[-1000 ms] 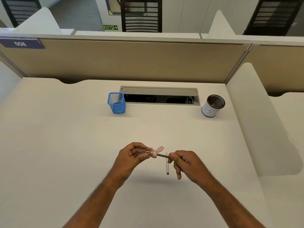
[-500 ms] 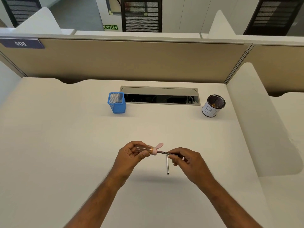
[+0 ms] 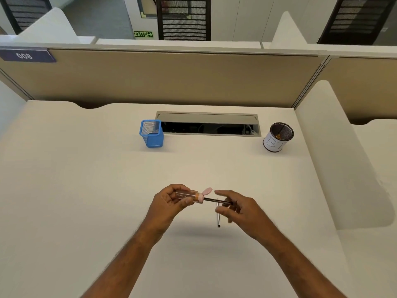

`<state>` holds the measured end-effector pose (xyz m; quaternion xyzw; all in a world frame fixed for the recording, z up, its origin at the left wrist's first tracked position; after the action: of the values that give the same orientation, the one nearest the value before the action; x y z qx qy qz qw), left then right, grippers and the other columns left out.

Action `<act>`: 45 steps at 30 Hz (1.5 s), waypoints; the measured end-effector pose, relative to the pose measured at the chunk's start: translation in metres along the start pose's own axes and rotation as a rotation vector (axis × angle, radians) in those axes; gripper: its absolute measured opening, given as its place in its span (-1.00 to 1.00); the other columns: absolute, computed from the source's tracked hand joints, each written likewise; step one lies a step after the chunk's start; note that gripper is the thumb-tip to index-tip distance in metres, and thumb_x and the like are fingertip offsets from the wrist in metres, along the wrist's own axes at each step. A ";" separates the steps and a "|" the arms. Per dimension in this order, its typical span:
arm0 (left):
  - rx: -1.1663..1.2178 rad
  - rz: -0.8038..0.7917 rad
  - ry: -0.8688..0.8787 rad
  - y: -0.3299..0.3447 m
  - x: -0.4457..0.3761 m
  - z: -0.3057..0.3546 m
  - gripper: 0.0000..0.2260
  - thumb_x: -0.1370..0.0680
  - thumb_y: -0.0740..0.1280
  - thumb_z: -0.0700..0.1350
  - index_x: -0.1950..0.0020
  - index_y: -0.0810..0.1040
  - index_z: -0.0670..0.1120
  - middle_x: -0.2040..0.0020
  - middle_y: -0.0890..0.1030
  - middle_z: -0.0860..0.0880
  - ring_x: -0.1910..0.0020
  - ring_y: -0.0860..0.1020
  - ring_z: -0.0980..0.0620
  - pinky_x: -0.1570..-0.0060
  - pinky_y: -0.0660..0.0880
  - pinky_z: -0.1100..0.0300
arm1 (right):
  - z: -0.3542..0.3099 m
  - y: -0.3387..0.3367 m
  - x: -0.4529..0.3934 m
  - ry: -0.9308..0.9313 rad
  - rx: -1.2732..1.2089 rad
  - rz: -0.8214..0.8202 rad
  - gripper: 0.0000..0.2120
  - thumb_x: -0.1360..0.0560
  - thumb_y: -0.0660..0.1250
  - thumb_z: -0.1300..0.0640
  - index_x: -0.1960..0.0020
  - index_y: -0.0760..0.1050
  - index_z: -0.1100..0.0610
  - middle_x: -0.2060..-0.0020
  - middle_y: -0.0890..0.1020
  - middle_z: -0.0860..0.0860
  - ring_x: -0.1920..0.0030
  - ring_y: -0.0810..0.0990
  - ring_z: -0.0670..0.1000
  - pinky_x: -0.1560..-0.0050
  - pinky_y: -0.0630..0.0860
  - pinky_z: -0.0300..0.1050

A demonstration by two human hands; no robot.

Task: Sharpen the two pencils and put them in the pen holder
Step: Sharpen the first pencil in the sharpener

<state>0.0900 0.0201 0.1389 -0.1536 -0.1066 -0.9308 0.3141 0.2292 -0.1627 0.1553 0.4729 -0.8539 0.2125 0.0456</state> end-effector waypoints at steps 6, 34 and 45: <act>0.022 0.000 -0.008 0.003 -0.002 -0.002 -0.75 -0.55 0.54 -0.31 -0.21 0.65 -0.19 -0.12 0.82 -0.15 -0.13 0.79 -0.13 -0.28 0.68 0.01 | -0.013 -0.008 0.006 -0.125 0.081 0.160 -0.87 -0.62 0.44 0.15 -0.05 0.67 -0.09 0.13 0.71 -0.08 0.20 0.70 0.02 0.15 0.56 -0.21; 0.156 0.036 -0.005 -0.014 0.000 -0.001 -0.66 -0.45 0.59 -0.20 -0.18 0.62 -0.16 -0.19 0.79 -0.19 -0.26 0.74 -0.20 -0.37 0.57 -0.05 | 0.011 0.007 0.013 0.214 -0.271 -0.044 -0.67 -0.73 0.24 0.03 0.05 0.60 0.22 0.46 0.49 0.07 0.58 0.39 0.04 0.47 0.33 -0.22; 0.070 -0.016 -0.019 -0.004 0.003 -0.003 -0.72 -0.53 0.56 -0.25 -0.21 0.64 -0.22 -0.15 0.80 -0.20 -0.20 0.76 -0.22 -0.29 0.67 0.04 | 0.002 0.005 0.007 0.081 -0.113 0.010 -0.86 -0.64 0.41 0.07 0.09 0.59 0.03 0.43 0.51 -0.03 0.56 0.41 0.04 0.38 0.41 -0.19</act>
<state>0.0847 0.0208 0.1368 -0.1503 -0.1434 -0.9274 0.3110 0.2216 -0.1669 0.1543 0.4565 -0.8642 0.1832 0.1057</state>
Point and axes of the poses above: each hand's wrist, its own x-axis away from the middle knuckle, its own y-axis out of the palm, z = x × y, the point moved 9 cm from there along -x, towards the middle knuckle
